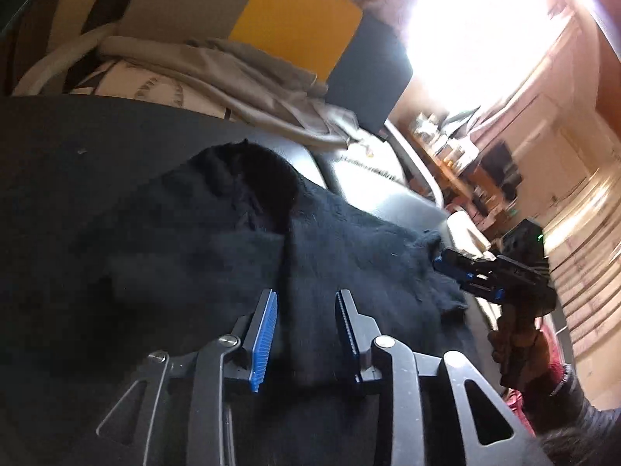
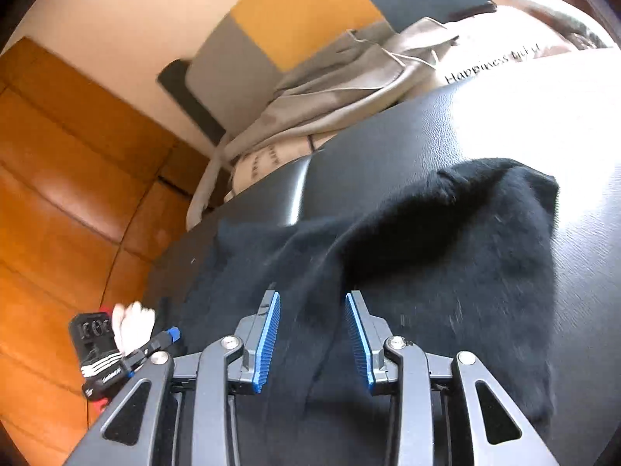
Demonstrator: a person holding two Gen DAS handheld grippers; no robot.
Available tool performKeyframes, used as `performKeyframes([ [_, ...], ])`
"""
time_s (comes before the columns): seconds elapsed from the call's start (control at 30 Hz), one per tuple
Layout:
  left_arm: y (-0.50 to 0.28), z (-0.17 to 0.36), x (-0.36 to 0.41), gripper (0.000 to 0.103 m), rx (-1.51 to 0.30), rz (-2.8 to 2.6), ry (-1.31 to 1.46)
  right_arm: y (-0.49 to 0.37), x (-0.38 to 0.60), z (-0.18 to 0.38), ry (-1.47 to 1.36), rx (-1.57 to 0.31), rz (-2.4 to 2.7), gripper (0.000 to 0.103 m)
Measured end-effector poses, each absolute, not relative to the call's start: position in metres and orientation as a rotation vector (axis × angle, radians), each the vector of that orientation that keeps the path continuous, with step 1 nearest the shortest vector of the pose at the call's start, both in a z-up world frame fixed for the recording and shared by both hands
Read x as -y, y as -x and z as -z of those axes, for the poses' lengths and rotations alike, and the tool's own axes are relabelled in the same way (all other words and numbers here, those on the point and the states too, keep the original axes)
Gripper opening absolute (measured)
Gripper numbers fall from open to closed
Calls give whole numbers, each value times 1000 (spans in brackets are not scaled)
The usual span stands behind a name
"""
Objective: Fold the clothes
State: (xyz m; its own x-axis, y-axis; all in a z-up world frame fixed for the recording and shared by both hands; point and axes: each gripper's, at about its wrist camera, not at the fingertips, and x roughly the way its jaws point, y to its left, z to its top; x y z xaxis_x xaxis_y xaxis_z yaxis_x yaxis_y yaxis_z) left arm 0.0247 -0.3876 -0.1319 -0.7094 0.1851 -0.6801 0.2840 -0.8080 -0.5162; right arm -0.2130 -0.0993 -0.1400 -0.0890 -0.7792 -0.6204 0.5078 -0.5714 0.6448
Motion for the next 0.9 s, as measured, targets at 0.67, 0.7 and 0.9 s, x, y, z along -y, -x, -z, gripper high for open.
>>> performKeyframes([
  [0.67,31,153,369,10,-1025,2664,-1267,292,152,134,-1256,103,1960,17],
  [0.7,32,152,370,12,-1026,2665,-1263,288,146,135,-1249,125,1939,19],
  [0.9,45,144,373,17,-925,2624,-1263,257,124,136,-1249,170,1848,31],
])
